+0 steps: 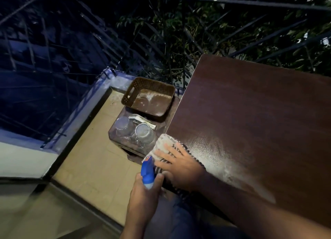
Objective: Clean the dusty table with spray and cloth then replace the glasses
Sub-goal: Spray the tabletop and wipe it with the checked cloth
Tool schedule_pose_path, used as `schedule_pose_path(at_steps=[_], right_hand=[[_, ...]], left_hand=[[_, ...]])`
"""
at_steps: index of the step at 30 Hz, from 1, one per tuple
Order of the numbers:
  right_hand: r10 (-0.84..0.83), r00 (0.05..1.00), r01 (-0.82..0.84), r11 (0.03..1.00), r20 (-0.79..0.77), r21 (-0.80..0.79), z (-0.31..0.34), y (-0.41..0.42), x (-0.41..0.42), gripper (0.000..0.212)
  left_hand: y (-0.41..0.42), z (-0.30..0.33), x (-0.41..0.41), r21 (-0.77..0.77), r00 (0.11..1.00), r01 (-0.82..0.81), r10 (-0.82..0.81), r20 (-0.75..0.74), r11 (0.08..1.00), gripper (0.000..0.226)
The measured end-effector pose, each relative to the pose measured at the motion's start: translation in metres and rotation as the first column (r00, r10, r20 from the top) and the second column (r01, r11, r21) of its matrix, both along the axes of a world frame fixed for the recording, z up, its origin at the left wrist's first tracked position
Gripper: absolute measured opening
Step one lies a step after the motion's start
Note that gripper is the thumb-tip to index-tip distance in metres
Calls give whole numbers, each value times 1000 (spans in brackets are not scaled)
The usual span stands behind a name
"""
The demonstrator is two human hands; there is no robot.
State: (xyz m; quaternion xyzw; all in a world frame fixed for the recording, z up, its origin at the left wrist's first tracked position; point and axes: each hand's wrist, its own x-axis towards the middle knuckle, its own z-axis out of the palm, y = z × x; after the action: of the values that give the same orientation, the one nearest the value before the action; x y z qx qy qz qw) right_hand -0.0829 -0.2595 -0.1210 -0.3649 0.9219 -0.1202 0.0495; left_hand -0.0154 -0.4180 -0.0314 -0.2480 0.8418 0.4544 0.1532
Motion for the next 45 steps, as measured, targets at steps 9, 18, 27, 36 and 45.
schedule_pose_path(at_steps=[9, 18, 27, 36, 45], right_hand=[[-428, 902, 417, 899, 63, 134, 16, 40, -82, 61], [-331, 942, 326, 942, 60, 79, 9, 31, -8, 56], [43, 997, -46, 998, 65, 46, 1, 0, 38, 57], [-327, 944, 324, 944, 40, 59, 19, 13, -20, 57], [74, 997, -70, 992, -29, 103, 8, 73, 77, 55]], left_hand=[[1, 4, 10, -58, 993, 65, -59, 98, 996, 59], [-1, 15, 37, -29, 976, 138, -131, 175, 990, 43], [-13, 8, 39, -47, 989, 47, -40, 140, 998, 27], [6, 38, 25, -38, 992, 113, -110, 61, 993, 21], [24, 34, 14, -37, 973, 221, -217, 83, 975, 49]])
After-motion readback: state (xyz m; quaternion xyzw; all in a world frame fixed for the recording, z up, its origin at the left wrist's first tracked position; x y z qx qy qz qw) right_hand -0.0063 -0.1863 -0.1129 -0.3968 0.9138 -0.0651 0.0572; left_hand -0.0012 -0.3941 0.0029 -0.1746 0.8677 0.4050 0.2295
